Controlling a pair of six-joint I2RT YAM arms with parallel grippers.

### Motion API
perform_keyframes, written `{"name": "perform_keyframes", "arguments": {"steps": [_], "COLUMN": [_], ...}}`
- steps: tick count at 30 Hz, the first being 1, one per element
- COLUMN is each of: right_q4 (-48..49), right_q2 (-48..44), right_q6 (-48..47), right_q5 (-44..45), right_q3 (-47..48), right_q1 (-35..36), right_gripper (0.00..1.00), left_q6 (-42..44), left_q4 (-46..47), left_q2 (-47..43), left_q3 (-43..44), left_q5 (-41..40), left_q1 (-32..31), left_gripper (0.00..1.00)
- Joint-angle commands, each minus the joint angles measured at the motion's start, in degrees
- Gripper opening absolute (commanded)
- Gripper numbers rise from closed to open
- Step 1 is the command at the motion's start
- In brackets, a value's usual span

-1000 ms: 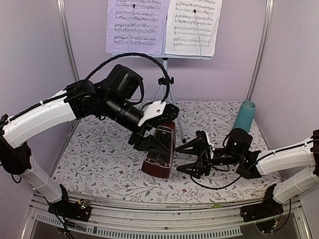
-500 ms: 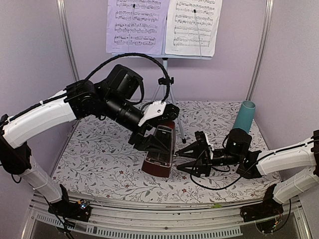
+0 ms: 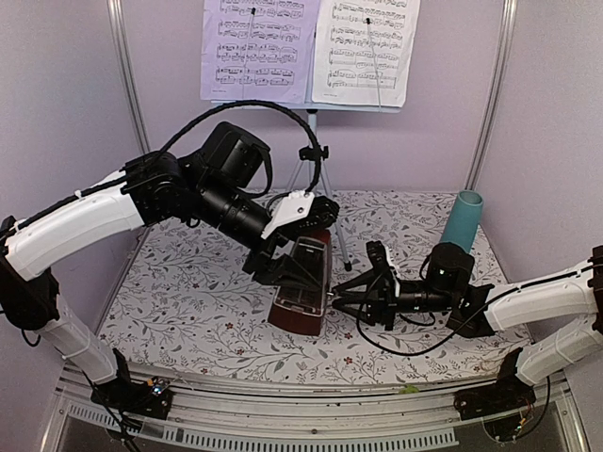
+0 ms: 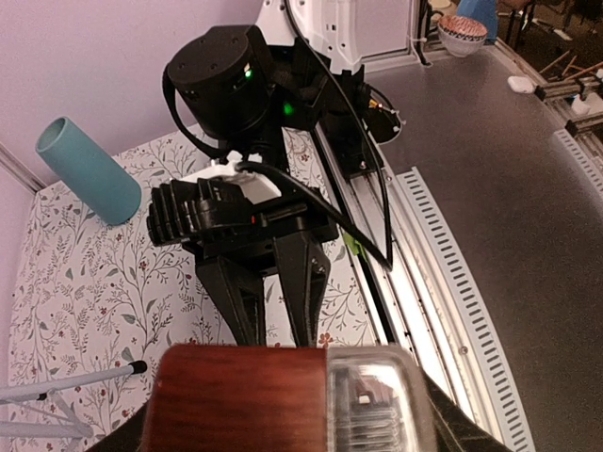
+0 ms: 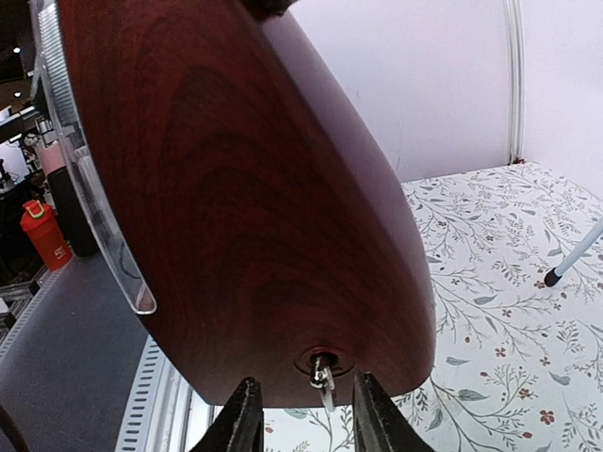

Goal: Set up the instrument practice props
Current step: Screw the knob on the metronome onto the metronome.

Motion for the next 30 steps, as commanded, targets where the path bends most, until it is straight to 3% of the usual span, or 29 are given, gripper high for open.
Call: {"name": "perform_keyframes", "arguments": {"steps": [1,10,23,30], "right_q4": [-0.5,-3.6,-5.4,-5.8], "right_q2": [0.4,0.9,-0.3,-0.7], "right_q6": [2.4,5.0,5.8,6.2], "right_q5": [2.6,4.0,5.7,5.8], "right_q3": [2.4,3.8,2.5,2.7], "right_q1": [-0.1,-0.1,-0.1,-0.1], "right_gripper": [0.31,0.13,0.17,0.13], "left_q6": [0.5,0.4,0.7,0.8], "left_q4": [4.8,6.9,8.8,8.9], "left_q2": [-2.8,-3.7,-4.3,-4.1], "left_q3": [0.4,-1.4,-2.5,-2.5], "left_q5": [1.0,-0.1,-0.8,-1.1], "left_q1": [-0.7,-0.7,-0.6,-0.5], "left_gripper": [0.13,0.12,0.12,0.12]}}
